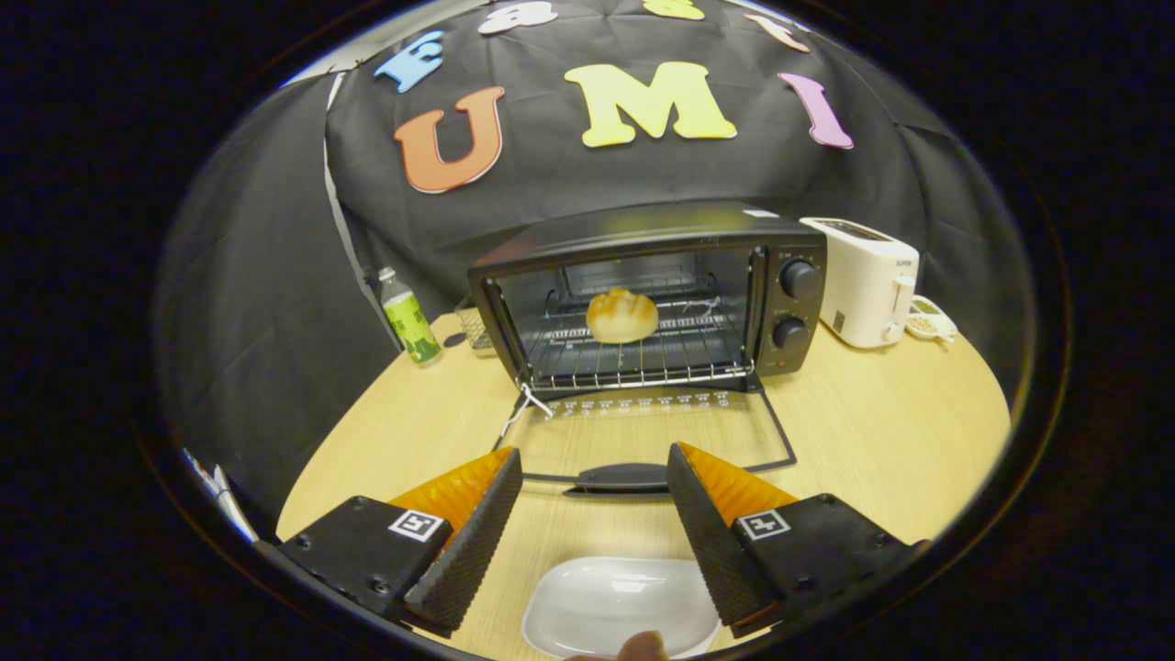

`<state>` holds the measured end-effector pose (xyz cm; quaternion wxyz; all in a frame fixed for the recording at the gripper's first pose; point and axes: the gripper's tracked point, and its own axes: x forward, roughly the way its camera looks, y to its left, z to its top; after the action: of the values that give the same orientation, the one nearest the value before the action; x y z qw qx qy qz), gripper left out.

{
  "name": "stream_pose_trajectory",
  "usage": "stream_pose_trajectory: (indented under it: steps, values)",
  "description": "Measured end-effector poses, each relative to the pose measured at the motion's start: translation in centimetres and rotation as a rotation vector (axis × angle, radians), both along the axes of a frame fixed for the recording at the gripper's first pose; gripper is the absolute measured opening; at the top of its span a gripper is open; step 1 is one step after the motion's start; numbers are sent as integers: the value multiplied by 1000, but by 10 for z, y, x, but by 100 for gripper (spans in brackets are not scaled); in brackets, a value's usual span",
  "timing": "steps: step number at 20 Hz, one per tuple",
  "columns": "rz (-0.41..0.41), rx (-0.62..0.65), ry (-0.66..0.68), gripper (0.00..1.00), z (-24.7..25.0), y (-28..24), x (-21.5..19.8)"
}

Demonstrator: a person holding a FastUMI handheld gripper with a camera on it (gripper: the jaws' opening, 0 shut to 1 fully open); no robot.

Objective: Open the toaster oven, put the food inside, and close the toaster oven door.

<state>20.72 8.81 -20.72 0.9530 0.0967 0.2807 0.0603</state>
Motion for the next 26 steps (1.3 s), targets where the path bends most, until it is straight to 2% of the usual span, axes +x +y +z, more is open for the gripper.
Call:
stream_pose_trajectory:
  steps: [5,8,10,16,19,21,26]
  values:
    - [32,-82,75,100,-44,-3,-24]
    - [15,-139,108,100,-66,-14,-28]
    - [13,-133,142,100,-79,-15,-27]
    - [-4,-163,159,100,-89,-20,-8]
    - [-42,-211,123,100,-88,-31,7]
    - [-66,-199,111,100,-88,-37,15]
    - [-53,-229,102,100,-86,-37,20]
